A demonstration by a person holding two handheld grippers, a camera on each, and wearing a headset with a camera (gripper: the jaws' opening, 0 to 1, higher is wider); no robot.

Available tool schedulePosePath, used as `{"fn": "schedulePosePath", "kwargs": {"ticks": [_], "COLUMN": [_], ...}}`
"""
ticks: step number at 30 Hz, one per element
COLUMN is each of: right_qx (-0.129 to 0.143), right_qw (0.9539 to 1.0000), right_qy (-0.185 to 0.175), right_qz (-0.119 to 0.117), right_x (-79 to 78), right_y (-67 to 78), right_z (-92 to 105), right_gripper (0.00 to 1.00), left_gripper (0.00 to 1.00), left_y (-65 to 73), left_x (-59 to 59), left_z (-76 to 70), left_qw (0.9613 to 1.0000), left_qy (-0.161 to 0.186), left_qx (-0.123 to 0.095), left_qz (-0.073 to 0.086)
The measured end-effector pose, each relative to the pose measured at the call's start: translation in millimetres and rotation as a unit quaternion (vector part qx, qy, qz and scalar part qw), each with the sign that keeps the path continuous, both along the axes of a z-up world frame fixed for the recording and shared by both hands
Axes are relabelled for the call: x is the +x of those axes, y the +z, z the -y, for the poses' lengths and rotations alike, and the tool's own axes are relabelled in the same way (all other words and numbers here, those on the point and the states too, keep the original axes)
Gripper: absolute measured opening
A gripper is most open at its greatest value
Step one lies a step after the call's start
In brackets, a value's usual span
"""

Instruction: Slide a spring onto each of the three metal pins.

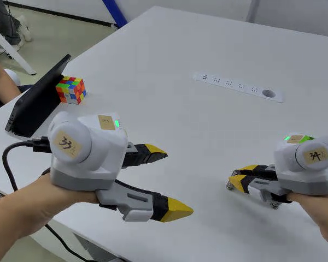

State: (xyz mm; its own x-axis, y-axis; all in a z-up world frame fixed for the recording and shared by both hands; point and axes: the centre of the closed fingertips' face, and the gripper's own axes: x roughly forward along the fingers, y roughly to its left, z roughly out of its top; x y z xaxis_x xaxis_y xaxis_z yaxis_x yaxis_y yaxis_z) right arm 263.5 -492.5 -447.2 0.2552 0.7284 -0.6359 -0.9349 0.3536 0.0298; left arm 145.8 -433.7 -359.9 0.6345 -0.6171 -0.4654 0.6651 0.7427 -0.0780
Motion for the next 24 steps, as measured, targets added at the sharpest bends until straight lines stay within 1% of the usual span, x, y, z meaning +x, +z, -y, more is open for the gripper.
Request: {"fn": "schedulePosePath", "kwargs": {"ticks": [3, 5, 6, 7, 8, 9, 10, 13, 16, 17, 19, 20, 21, 22, 23, 24], "right_qx": [-0.001, -0.001, 0.001, 0.011, 0.017, 0.017, 0.019, 0.027, 0.045, 0.055, 0.080, 0.085, 0.095, 0.102, 0.107, 0.112], "right_qw": [1.0000, 1.0000, 1.0000, 0.9999, 0.9997, 0.9997, 0.9996, 0.9995, 0.9989, 0.9984, 0.9968, 0.9962, 0.9952, 0.9945, 0.9938, 0.9930], "right_qy": [0.002, 0.005, 0.006, 0.000, -0.006, -0.008, -0.010, -0.011, -0.007, -0.008, -0.011, -0.013, -0.016, -0.018, -0.020, -0.025], "right_qz": [-0.002, -0.002, -0.004, -0.012, -0.017, -0.017, -0.016, -0.012, -0.004, -0.002, 0.003, 0.008, 0.014, 0.017, 0.022, 0.028], "right_x": [-1.4, -2.3, -2.9, -2.9, -2.2, -0.8, 0.3, 0.5, 0.9, 0.9, 2.5, 3.9, 4.2, 5.3, 9.5, 12.9], "right_y": [-0.2, 0.0, 0.6, 2.5, 3.5, 4.4, 5.7, 13.0, 26.5, 33.9, 50.3, 56.3, 66.5, 73.0, 77.3, 84.6], "right_z": [0.3, 0.6, 0.7, 0.5, 0.6, 2.2, 3.1, 5.8, 8.5, 10.0, 13.7, 17.2, 22.3, 26.6, 32.7, 42.8], "right_gripper": [0.12, 0.14, 0.16, 0.17, 0.19, 0.19, 0.20, 0.21, 0.23, 0.24, 0.25, 0.25, 0.25, 0.25, 0.26, 0.27], "left_gripper": [0.69, 0.69, 0.69, 0.69, 0.68, 0.69, 0.69, 0.69, 0.69, 0.68, 0.68, 0.68, 0.69, 0.70, 0.70, 0.71], "left_y": [0.9, 2.4, 3.3, 6.2, 9.2, 13.5, 15.4, 19.3, 21.7, 23.2, 25.6, 26.2, 27.0, 27.7, 28.6, 29.7], "left_x": [-0.2, 0.3, 0.6, 1.1, 2.2, 4.1, 5.9, 10.9, 14.2, 15.0, 18.7, 20.8, 24.3, 26.7, 29.3, 33.0], "left_z": [-0.1, 0.2, 0.6, 2.0, 3.5, 5.6, 6.2, 9.0, 13.2, 16.7, 21.3, 22.7, 24.7, 26.1, 27.5, 29.4], "left_qw": [1.0000, 1.0000, 1.0000, 1.0000, 1.0000, 0.9999, 0.9999, 0.9999, 0.9999, 0.9998, 0.9997, 0.9996, 0.9996, 0.9995, 0.9995, 0.9994], "left_qy": [0.000, 0.002, 0.002, 0.002, 0.002, 0.003, 0.003, 0.001, -0.006, -0.010, -0.013, -0.013, -0.012, -0.012, -0.011, -0.009], "left_qx": [0.003, 0.003, 0.003, 0.001, -0.004, -0.010, -0.012, -0.009, -0.007, -0.013, -0.017, -0.017, -0.018, -0.019, -0.020, -0.021], "left_qz": [-0.001, -0.001, -0.001, 0.000, 0.002, 0.007, 0.009, 0.013, 0.014, 0.012, 0.015, 0.017, 0.019, 0.021, 0.024, 0.027]}}
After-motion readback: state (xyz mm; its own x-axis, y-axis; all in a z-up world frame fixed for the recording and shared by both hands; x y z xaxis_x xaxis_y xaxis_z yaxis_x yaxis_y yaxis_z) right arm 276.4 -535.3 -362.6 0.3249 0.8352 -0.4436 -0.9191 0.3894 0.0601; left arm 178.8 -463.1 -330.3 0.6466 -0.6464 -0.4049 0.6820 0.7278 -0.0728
